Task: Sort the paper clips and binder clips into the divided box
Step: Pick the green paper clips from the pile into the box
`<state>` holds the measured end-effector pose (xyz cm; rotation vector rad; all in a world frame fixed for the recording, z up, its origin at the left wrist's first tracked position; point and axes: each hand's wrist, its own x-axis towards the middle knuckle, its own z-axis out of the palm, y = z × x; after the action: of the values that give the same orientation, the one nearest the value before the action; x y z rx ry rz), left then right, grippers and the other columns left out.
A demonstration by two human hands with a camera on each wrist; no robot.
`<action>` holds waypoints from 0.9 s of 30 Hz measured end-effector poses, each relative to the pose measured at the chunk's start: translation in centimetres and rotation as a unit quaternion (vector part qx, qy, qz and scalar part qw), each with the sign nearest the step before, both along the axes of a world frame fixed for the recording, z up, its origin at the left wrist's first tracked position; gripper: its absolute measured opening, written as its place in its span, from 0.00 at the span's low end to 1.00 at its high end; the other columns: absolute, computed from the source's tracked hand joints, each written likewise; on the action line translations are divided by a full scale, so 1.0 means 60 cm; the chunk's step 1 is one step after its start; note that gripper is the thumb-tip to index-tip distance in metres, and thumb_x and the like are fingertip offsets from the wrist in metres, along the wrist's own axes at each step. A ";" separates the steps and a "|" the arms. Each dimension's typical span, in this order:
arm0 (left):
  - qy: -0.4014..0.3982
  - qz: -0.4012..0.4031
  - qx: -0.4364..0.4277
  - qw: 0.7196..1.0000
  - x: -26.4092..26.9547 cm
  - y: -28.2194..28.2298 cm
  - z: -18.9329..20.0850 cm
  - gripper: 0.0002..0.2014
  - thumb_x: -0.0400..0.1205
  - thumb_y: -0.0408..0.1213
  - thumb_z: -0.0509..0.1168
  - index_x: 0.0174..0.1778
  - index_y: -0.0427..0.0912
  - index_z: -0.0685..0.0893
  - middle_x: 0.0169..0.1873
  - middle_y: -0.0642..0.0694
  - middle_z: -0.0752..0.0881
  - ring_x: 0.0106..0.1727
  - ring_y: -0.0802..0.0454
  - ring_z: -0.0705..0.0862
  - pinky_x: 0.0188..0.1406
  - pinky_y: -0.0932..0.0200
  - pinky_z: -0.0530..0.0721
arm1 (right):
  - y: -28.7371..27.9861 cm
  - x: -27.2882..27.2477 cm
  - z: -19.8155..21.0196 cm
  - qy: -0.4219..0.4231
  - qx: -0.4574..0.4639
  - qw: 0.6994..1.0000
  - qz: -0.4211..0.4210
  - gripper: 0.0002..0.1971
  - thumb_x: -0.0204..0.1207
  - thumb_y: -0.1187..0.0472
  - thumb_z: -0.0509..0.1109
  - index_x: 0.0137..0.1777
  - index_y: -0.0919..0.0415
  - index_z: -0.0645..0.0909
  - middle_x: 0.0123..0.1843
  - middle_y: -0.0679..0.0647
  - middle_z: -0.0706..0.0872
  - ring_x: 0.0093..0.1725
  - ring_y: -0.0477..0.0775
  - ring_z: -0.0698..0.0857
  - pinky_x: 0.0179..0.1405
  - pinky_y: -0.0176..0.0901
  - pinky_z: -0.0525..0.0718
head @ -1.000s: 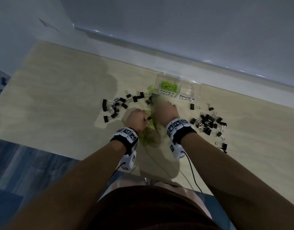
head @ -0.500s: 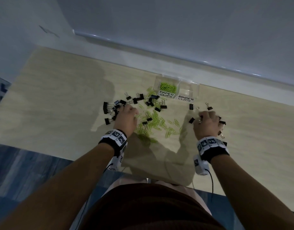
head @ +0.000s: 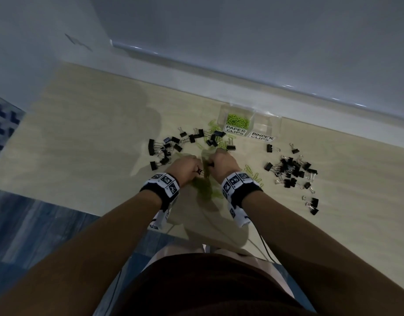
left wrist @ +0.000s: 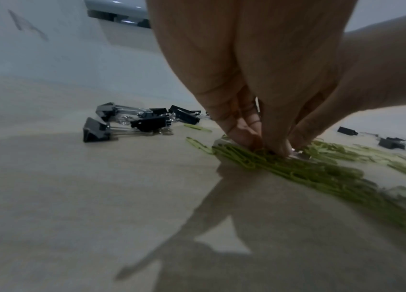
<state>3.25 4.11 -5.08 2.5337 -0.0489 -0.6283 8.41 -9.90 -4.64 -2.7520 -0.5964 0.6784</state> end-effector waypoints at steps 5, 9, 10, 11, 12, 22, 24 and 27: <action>-0.004 0.085 -0.044 0.995 0.003 -0.002 0.002 0.07 0.71 0.28 0.74 0.43 0.39 0.86 0.41 0.45 0.83 0.40 0.52 0.81 0.42 0.61 0.80 | -0.007 0.010 0.005 0.017 0.014 1.000 -0.022 0.10 0.71 0.67 0.69 0.51 0.67 0.84 0.56 0.62 0.81 0.54 0.62 0.81 0.48 0.44 0.78; -0.011 0.085 -0.067 0.994 -0.003 -0.007 0.000 0.07 0.69 0.26 0.72 0.34 0.43 0.84 0.38 0.44 0.87 0.38 0.50 0.84 0.42 0.57 0.85 | -0.029 0.008 0.007 0.044 0.135 0.984 -0.112 0.06 0.66 0.70 0.70 0.40 0.61 0.85 0.45 0.56 0.86 0.45 0.56 0.84 0.44 0.39 0.80; -0.017 0.080 -0.069 0.994 -0.005 -0.007 0.002 0.07 0.69 0.26 0.72 0.33 0.43 0.84 0.37 0.45 0.87 0.39 0.49 0.85 0.43 0.55 0.86 | -0.037 0.006 0.006 0.052 0.165 0.974 -0.144 0.05 0.66 0.69 0.72 0.39 0.59 0.85 0.42 0.54 0.87 0.43 0.53 0.85 0.44 0.38 0.81; -0.024 0.072 -0.066 0.995 -0.007 -0.008 0.005 0.07 0.70 0.27 0.72 0.34 0.43 0.83 0.38 0.45 0.87 0.40 0.48 0.85 0.43 0.55 0.85 | -0.045 0.004 0.003 0.061 0.193 0.963 -0.180 0.06 0.66 0.68 0.73 0.38 0.57 0.86 0.40 0.52 0.87 0.42 0.51 0.85 0.43 0.38 0.82; -0.033 0.059 -0.059 0.996 -0.008 -0.008 0.010 0.05 0.71 0.27 0.71 0.36 0.41 0.83 0.39 0.45 0.86 0.42 0.47 0.85 0.44 0.57 0.83 | -0.054 0.002 0.002 0.073 0.223 0.948 -0.215 0.06 0.66 0.68 0.74 0.36 0.55 0.86 0.38 0.50 0.87 0.40 0.49 0.85 0.41 0.37 0.82; -0.194 0.182 -0.010 0.964 -0.006 0.080 0.027 0.05 0.77 0.33 0.68 0.45 0.37 0.81 0.41 0.42 0.82 0.43 0.45 0.80 0.43 0.52 0.80 | -0.242 0.015 0.022 -0.060 0.236 0.869 -0.432 0.04 0.68 0.67 0.75 0.38 0.60 0.84 0.39 0.56 0.89 0.38 0.51 0.85 0.41 0.41 0.84; -0.171 0.208 0.027 0.963 -0.009 0.107 0.013 0.06 0.77 0.33 0.68 0.45 0.36 0.79 0.42 0.40 0.81 0.45 0.40 0.80 0.41 0.52 0.78 | -0.273 0.014 0.014 -0.082 0.169 0.906 -0.379 0.03 0.67 0.66 0.76 0.39 0.63 0.84 0.40 0.59 0.88 0.38 0.54 0.83 0.41 0.41 0.80; -0.148 0.179 0.108 0.967 -0.019 0.117 0.003 0.09 0.76 0.31 0.68 0.51 0.34 0.81 0.51 0.35 0.79 0.53 0.36 0.76 0.49 0.45 0.79 | -0.291 0.003 0.001 -0.120 0.127 0.944 -0.280 0.05 0.68 0.67 0.75 0.43 0.65 0.87 0.47 0.61 0.86 0.44 0.60 0.84 0.45 0.43 0.81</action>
<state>2.09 11.13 -4.89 2.7282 0.3824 -0.1159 8.62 -27.36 -4.60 -2.5792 0.0711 0.1246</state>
